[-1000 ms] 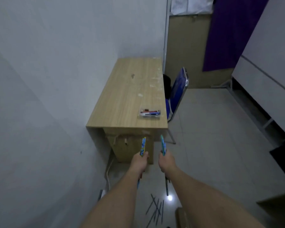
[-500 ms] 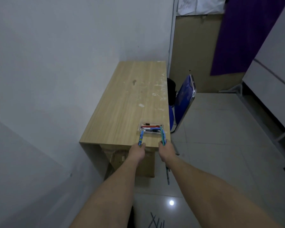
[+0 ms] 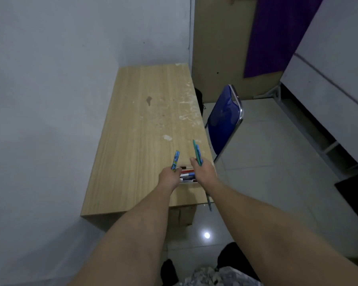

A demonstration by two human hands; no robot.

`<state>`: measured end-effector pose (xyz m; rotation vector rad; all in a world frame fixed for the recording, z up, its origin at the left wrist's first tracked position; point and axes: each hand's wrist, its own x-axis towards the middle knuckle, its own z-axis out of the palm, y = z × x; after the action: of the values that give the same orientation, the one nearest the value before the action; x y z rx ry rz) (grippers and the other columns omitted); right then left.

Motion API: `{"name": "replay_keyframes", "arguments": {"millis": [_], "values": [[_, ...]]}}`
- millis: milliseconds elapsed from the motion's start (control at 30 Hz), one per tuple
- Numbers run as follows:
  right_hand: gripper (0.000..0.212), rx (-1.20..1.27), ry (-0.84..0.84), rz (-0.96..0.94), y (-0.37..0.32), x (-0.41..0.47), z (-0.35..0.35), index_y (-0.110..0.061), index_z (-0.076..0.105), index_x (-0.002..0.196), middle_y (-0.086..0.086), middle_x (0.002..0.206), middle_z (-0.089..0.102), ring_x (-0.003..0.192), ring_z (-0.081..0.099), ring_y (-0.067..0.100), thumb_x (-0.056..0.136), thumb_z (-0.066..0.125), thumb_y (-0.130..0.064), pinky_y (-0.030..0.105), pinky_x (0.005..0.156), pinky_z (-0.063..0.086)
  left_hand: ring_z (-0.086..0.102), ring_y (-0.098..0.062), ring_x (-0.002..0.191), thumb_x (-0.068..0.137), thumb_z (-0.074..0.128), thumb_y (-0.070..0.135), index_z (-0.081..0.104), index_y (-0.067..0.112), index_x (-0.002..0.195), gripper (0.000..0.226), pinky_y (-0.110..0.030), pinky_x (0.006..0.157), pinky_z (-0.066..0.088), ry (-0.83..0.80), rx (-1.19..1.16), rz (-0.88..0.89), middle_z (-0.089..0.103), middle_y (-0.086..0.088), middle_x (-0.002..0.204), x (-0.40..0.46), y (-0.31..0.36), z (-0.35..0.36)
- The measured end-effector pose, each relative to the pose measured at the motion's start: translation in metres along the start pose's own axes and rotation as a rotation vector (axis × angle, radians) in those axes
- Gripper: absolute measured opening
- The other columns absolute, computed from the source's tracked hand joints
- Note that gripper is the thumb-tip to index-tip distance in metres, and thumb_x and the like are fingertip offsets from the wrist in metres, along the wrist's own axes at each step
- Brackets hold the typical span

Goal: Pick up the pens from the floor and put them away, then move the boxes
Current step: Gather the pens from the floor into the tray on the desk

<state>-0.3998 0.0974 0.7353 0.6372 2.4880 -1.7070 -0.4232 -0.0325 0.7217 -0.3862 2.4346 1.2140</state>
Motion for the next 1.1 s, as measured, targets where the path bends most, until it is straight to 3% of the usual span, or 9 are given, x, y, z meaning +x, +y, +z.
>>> {"name": "replay_keyframes", "arguments": {"millis": [200, 333, 500, 667, 867, 1000, 1100], "values": [[0.041, -0.045, -0.005, -0.027, -0.021, 0.055, -0.001, -0.018, 0.042, 0.069, -0.003, 0.062, 0.044, 0.055, 0.041, 0.013, 0.101, 0.046, -0.044, 0.029, 0.051, 0.030, 0.063, -0.033, 0.095, 0.097, 0.055, 0.037, 0.065, 0.002, 0.107, 0.037, -0.031, 0.073, 0.042, 0.018, -0.014, -0.073, 0.068, -0.018, 0.103, 0.046, 0.007, -0.001], [0.041, -0.074, -0.121, -0.072, -0.018, 0.097, 0.008, -0.018, 0.041, 0.069, -0.002, 0.062, 0.043, 0.055, 0.039, 0.013, 0.100, 0.046, -0.044, 0.029, 0.051, 0.030, 0.058, -0.026, 0.080, 0.097, 0.056, 0.036, 0.065, 0.003, 0.103, 0.035, -0.028, 0.067, 0.038, 0.079, -0.022, -0.164, 0.067, -0.014, 0.095, 0.075, 0.005, 0.003], [0.034, -0.093, -0.259, -0.151, -0.013, 0.120, 0.020, -0.025, 0.043, 0.072, -0.001, 0.063, 0.045, 0.053, 0.038, 0.011, 0.101, 0.046, -0.044, 0.030, 0.052, 0.033, 0.063, -0.029, 0.091, 0.093, 0.063, 0.034, 0.068, 0.005, 0.105, 0.032, -0.027, 0.070, 0.039, 0.111, 0.005, -0.246, 0.068, -0.011, 0.098, 0.098, 0.001, 0.011], [0.027, -0.232, -0.360, -0.245, 0.002, 0.133, 0.029, -0.019, 0.049, 0.089, 0.005, 0.066, 0.052, 0.052, 0.045, 0.017, 0.101, 0.046, -0.043, 0.033, 0.051, 0.036, 0.063, -0.031, 0.101, 0.092, 0.062, 0.030, 0.066, 0.005, 0.111, 0.032, -0.027, 0.072, 0.039, 0.102, 0.040, -0.329, 0.068, -0.013, 0.108, 0.110, -0.014, 0.022], [0.026, -0.440, -0.385, -0.362, 0.036, 0.125, 0.039, -0.016, 0.047, 0.092, 0.006, 0.078, 0.056, 0.070, 0.050, 0.024, 0.101, 0.047, -0.040, 0.040, 0.061, 0.040, 0.064, -0.034, 0.092, 0.091, 0.058, 0.031, 0.067, 0.005, 0.103, 0.030, -0.032, 0.070, 0.045, 0.056, 0.002, -0.356, 0.069, -0.016, 0.099, 0.111, -0.039, 0.032], [0.010, -0.581, -0.372, -0.363, 0.057, 0.117, 0.045, -0.018, 0.053, 0.101, 0.008, 0.094, 0.061, 0.087, 0.053, 0.028, 0.096, 0.056, -0.026, 0.042, 0.071, 0.042, 0.057, -0.026, 0.061, 0.088, 0.063, 0.038, 0.066, 0.016, 0.077, 0.025, -0.030, 0.060, 0.041, 0.050, -0.151, -0.341, 0.063, -0.011, 0.072, 0.106, -0.048, 0.033], [0.018, -0.683, -0.387, -0.357, 0.065, 0.111, 0.046, -0.016, 0.053, 0.107, 0.009, 0.105, 0.059, 0.096, 0.050, 0.028, 0.090, 0.058, -0.012, 0.041, 0.076, 0.039, 0.057, -0.024, 0.060, 0.086, 0.061, 0.047, 0.068, 0.020, 0.087, 0.028, -0.031, 0.061, 0.045, 0.125, -0.223, -0.359, 0.064, -0.007, 0.071, 0.105, -0.061, 0.026]]}}
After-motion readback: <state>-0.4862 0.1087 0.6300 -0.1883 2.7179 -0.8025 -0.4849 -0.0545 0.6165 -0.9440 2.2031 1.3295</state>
